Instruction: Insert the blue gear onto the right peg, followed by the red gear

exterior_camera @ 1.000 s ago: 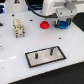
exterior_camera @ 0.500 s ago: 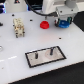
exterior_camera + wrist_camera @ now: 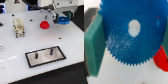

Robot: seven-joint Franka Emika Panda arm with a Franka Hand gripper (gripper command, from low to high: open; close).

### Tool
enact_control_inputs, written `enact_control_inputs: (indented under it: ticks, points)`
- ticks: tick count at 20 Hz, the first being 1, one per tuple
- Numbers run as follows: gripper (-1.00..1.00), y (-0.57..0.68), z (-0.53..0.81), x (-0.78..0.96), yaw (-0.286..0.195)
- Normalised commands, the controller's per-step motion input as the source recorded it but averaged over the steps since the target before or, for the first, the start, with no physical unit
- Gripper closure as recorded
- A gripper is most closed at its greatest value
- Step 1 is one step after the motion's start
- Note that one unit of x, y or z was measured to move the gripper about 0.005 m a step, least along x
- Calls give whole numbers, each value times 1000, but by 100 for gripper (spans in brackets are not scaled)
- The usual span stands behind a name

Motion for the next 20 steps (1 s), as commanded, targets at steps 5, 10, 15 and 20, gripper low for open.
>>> enact_control_inputs:
  ticks: [5, 10, 15, 20]
  points:
    - [100, -318, 477, 715, 0]
    - [100, -310, 427, 765, 0]
    - [100, -317, 314, 765, 0]
    - [100, -316, 197, 790, 0]
